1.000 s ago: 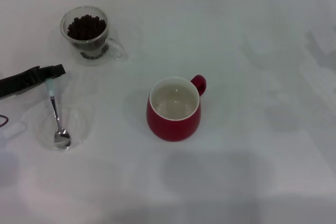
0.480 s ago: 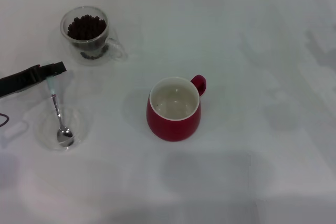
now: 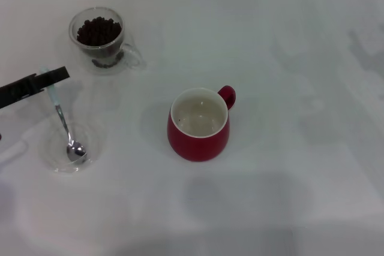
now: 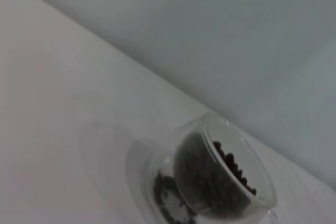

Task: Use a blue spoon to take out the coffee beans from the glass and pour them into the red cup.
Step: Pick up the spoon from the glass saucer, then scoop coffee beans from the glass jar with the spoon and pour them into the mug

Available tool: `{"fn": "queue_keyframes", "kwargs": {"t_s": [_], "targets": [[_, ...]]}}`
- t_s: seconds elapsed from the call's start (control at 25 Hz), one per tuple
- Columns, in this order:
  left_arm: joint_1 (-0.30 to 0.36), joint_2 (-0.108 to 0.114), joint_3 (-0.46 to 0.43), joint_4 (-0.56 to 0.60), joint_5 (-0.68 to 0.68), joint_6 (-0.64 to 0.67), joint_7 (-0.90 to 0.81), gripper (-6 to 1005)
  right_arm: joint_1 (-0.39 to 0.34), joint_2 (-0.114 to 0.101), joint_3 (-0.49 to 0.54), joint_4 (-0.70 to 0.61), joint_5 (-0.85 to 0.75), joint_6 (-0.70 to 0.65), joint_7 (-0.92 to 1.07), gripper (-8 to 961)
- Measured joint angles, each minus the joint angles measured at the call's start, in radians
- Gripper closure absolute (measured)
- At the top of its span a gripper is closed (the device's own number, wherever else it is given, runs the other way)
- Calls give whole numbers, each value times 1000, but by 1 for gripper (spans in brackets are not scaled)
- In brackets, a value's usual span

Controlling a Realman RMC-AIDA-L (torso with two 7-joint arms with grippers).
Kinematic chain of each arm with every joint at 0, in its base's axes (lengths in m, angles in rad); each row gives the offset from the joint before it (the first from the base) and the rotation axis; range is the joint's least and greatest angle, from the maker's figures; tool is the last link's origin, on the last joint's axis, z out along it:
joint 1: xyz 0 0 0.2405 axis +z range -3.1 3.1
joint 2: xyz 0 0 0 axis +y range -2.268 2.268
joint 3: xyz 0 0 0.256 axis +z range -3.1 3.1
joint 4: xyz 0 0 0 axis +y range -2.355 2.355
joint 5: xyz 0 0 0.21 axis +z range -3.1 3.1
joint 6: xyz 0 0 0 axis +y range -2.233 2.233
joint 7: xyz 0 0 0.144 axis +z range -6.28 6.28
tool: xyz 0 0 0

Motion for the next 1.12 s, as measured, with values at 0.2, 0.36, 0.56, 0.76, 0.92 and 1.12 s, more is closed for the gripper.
{"fn": "queue_keyframes", "kwargs": {"t_s": [0.2,0.36,0.56,0.76,0.92,1.12], "targets": [[27,10,0,-1,-49,37,17,862,0,0,0,-11,2,5,0,88],[50,17,0,-1,-106,102,53,863,0,0,0,-14,3,10,0,88],[64,16,0,0,-167,164,104,862,0,0,0,-14,3,13,0,88],[73,3,0,9,-273,217,198,863,0,0,-6,-10,0,15,0,89],[58,-13,0,9,-385,229,299,863,0,0,-8,-4,-1,18,0,89],[21,-17,0,9,-479,228,411,863,0,1,-8,-3,-1,31,0,89]]}}
